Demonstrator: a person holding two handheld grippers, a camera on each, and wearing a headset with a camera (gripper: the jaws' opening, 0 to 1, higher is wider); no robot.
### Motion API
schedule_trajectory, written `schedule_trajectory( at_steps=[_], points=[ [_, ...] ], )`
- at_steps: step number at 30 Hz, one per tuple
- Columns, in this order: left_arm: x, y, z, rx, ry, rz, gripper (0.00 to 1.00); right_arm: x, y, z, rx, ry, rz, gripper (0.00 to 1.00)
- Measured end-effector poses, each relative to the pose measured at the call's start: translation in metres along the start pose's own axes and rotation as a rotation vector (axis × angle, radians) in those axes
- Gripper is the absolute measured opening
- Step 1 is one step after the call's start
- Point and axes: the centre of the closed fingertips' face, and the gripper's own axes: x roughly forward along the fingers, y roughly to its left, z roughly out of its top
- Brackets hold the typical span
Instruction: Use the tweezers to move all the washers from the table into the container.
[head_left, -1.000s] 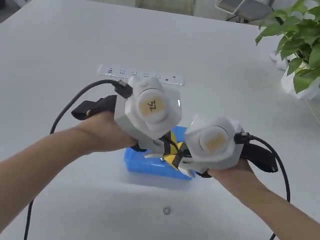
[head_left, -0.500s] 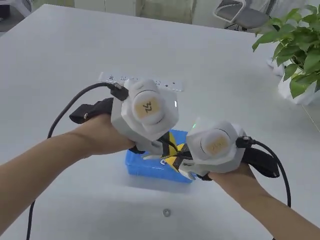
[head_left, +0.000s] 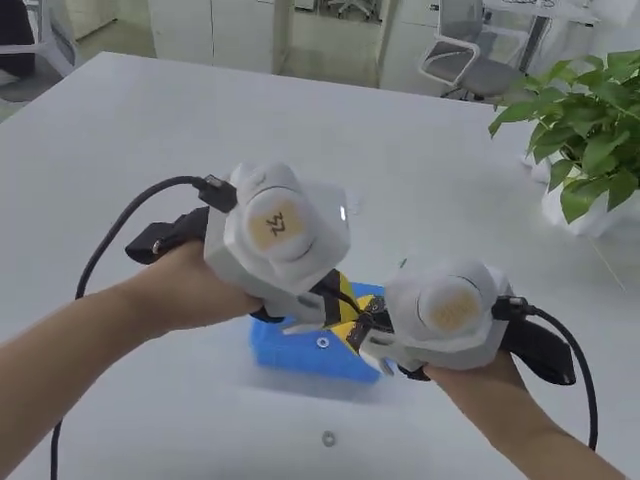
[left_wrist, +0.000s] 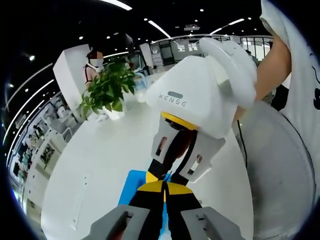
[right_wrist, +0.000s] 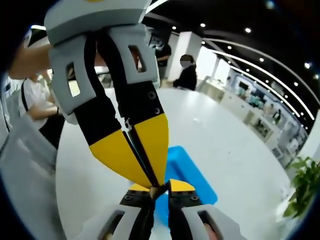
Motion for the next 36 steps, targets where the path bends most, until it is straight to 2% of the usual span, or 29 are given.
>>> schedule_trajectory(
  at_steps=[7,11,12,17,18,20,21,26,28,33,36],
  points=[
    [-0.012,-0.018,0.005,0.028,0.012,0.015,0.00,-0.010,0.017,0.002,-0.013,-0.020,0.004,0.05],
    [-0.015,-0.027,0.004,0.003,0.007,0.020,0.00,-0.014,0.027,0.001,0.018,-0.038,0.016,0.06],
    [-0.015,-0.029,0.003,-0.014,0.003,0.017,0.00,-0.014,0.030,-0.001,0.028,-0.035,0.022,0.06],
    [-0.013,-0.041,-0.003,-0.010,-0.017,0.016,0.00,-0.015,0.043,-0.010,0.034,-0.014,0.041,0.05],
    [-0.012,-0.045,-0.004,-0.029,-0.028,0.007,0.00,-0.015,0.046,-0.011,0.031,-0.007,0.051,0.05],
    [-0.012,-0.049,-0.005,-0.061,-0.034,0.007,0.00,-0.015,0.053,-0.013,-0.003,0.007,0.061,0.04],
    [-0.012,-0.051,-0.006,-0.061,-0.034,0.009,0.00,-0.014,0.055,-0.014,-0.029,0.019,0.060,0.04],
    [-0.012,-0.060,-0.008,-0.056,-0.039,0.005,0.00,-0.012,0.061,-0.017,-0.063,0.043,0.081,0.03],
    [-0.012,-0.065,-0.009,-0.056,-0.039,-0.001,0.03,-0.011,0.062,-0.020,-0.072,0.053,0.087,0.03],
    [-0.006,-0.066,-0.017,-0.045,-0.015,0.007,0.01,-0.012,0.069,-0.027,-0.090,0.075,0.106,0.03],
    [-0.005,-0.064,-0.020,-0.084,-0.016,0.015,0.01,-0.010,0.071,-0.034,-0.086,0.090,0.112,0.03]
  ],
)
